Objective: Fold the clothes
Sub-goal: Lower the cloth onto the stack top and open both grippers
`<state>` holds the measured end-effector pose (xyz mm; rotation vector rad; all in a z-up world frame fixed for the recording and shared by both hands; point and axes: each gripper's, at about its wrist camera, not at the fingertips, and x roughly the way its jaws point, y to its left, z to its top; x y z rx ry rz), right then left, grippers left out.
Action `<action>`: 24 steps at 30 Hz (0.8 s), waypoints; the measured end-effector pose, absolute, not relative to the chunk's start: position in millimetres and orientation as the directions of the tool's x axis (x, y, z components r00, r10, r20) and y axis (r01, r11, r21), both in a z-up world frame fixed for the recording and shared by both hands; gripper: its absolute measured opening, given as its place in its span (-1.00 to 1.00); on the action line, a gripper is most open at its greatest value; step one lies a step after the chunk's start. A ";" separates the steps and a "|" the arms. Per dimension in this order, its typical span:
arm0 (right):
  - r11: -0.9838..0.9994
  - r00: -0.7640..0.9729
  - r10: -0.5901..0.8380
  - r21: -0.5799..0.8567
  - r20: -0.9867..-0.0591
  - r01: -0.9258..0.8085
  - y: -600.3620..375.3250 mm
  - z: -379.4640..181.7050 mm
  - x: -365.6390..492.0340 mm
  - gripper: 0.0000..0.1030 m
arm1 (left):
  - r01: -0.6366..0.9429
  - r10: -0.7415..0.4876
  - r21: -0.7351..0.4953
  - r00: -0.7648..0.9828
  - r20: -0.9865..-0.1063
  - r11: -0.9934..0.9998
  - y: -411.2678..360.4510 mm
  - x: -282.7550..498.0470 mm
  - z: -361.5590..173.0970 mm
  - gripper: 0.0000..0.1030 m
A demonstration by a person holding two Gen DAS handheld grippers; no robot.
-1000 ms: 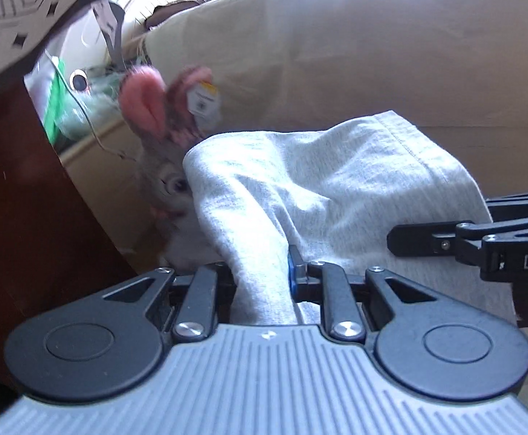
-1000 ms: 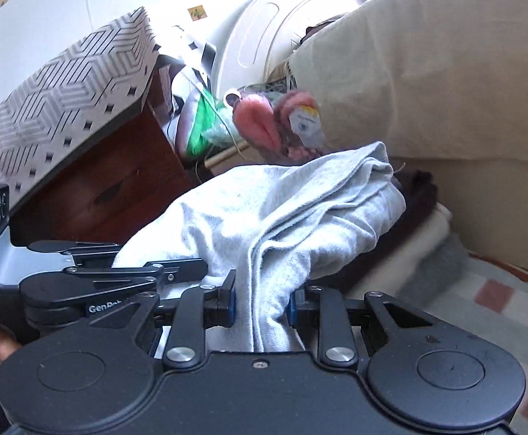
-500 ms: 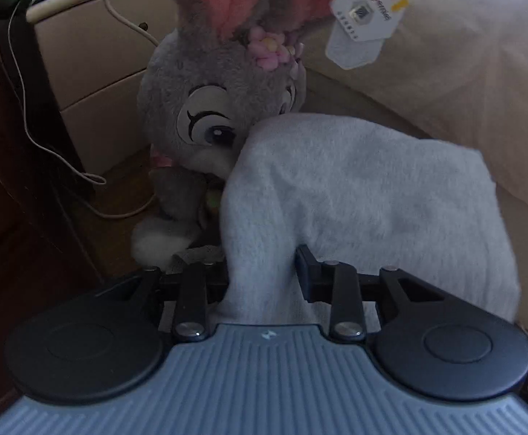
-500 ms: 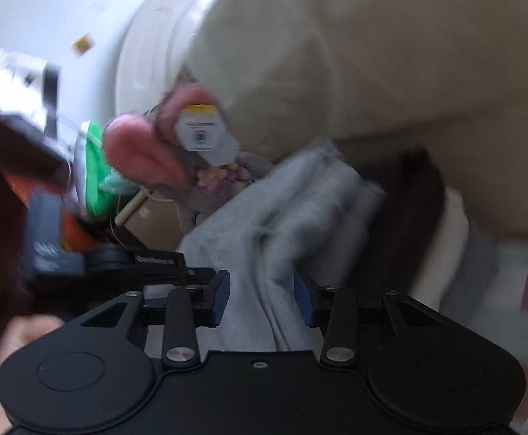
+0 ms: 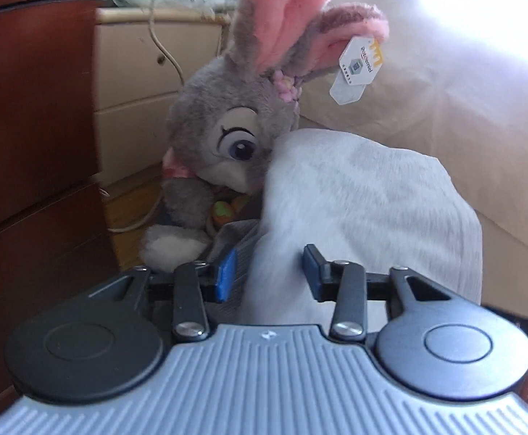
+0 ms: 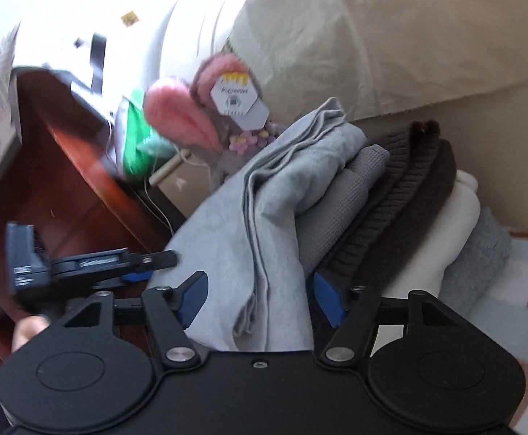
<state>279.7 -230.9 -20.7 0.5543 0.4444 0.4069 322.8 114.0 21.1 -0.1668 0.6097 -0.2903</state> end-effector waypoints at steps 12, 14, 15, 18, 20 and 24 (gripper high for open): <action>0.734 0.760 0.537 0.647 -0.367 -0.206 -224.1 -18.7 295.6 -0.71 | 0.212 -0.350 -0.291 0.723 -0.595 0.933 109.1 346.9 12.0 -0.76; 0.574 0.733 0.612 0.804 -0.296 -0.155 -223.2 -10.3 293.8 -0.71 | 0.178 -0.230 -0.146 0.760 -0.608 0.973 87.0 350.8 33.2 -0.78; 0.511 0.719 0.645 0.846 -0.260 -0.152 -218.9 -6.2 294.7 -0.71 | 0.158 -0.173 -0.078 0.779 -0.603 0.984 80.4 353.0 42.0 -0.78; 0.399 0.674 0.709 0.906 -0.207 -0.141 -202.3 -2.6 302.1 -0.70 | 0.090 -0.033 0.066 0.804 -0.593 0.994 68.9 362.5 60.9 -0.76; 0.432 0.680 0.693 0.893 -0.239 -0.127 -195.0 -8.4 305.1 -0.62 | 0.078 -0.012 0.073 0.763 -0.646 0.994 71.7 372.6 57.4 -0.72; 0.561 0.743 0.607 0.814 -0.281 -0.151 -206.4 -20.7 294.4 -0.14 | 0.006 0.072 0.116 0.751 -0.656 0.993 79.6 365.2 43.2 -0.56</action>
